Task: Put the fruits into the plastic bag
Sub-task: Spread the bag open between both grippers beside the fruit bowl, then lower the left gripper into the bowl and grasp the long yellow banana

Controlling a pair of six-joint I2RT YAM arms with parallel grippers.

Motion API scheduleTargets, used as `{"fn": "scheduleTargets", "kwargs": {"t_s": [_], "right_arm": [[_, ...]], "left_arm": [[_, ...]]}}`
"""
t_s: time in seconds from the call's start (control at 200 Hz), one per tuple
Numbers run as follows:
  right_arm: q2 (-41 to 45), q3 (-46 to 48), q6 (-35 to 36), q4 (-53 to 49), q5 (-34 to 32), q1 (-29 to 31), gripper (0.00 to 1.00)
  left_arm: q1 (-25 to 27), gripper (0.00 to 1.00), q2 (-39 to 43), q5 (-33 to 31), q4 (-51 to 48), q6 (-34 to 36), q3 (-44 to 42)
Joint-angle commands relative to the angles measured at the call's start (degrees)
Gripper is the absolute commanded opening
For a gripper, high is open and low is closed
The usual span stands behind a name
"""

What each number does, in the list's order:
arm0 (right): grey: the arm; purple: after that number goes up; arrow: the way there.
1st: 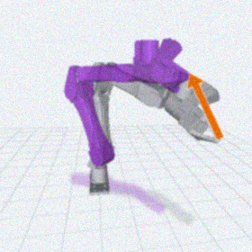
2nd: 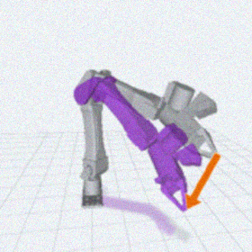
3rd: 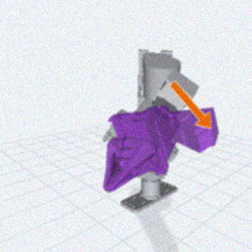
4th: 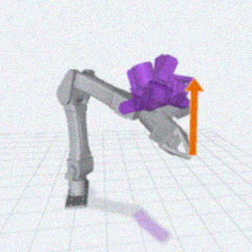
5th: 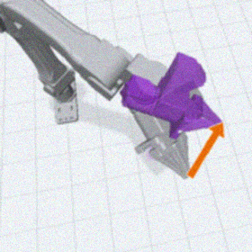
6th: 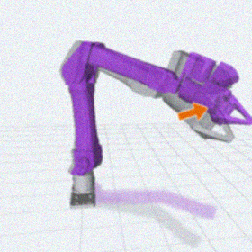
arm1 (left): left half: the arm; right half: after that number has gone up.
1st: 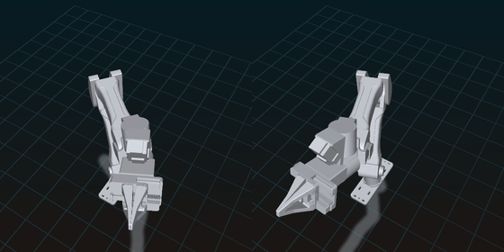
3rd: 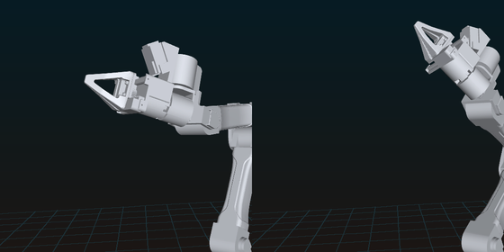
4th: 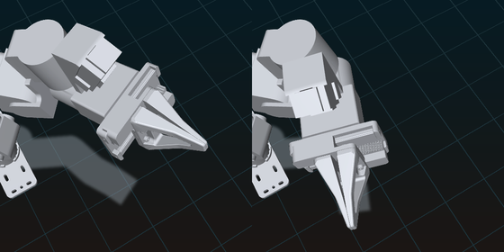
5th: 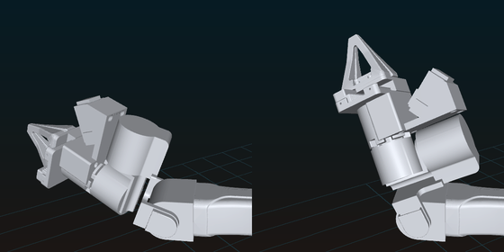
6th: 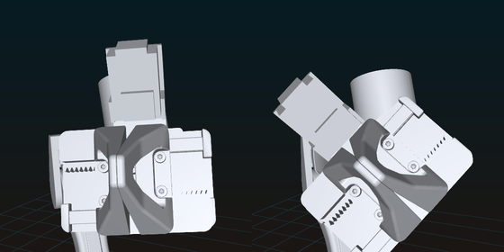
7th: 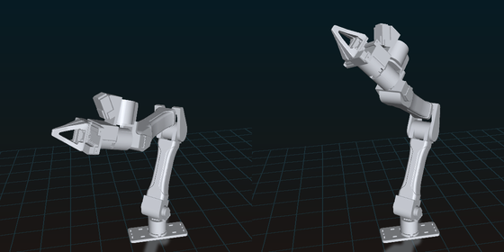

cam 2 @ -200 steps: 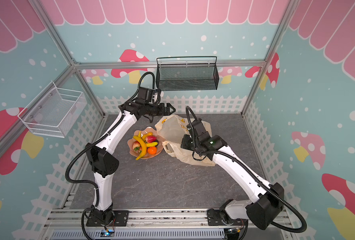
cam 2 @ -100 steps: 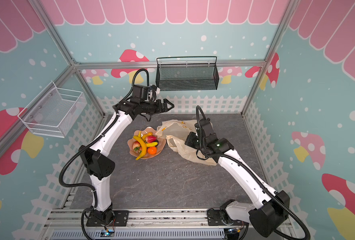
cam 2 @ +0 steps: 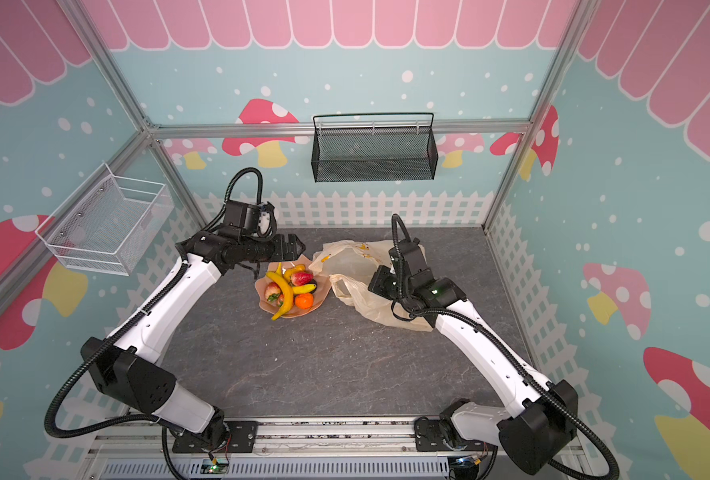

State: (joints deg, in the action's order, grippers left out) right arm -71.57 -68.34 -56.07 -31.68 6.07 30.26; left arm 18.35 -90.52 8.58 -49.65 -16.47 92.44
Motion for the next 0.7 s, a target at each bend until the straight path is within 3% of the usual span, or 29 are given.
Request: {"fn": "scheduleTargets", "kwargs": {"t_s": [0.0, 0.235, 0.445, 0.695], "right_arm": [[0.08, 0.22, -1.03, 1.18, 0.63, -0.06, 0.0], [0.45, 0.39, -0.78, 1.1, 0.35, -0.03, 0.0], [0.47, 1.09, -1.03, 2.1, 1.31, -0.04, 0.0], [0.56, 1.45, -0.88, 2.88, 2.02, -0.09, 0.0]], "left_arm": [[-2.13, 0.98, 0.11, 0.3, -5.31, 1.43, -1.87], [-5.08, 0.83, 0.09, 5.85, -9.71, -7.18, -7.31], [-3.35, 0.77, -1.99, 1.0, -10.38, -11.8, -11.16], [-1.15, 0.69, -8.62, -3.61, -8.27, -13.1, -9.12]]}}
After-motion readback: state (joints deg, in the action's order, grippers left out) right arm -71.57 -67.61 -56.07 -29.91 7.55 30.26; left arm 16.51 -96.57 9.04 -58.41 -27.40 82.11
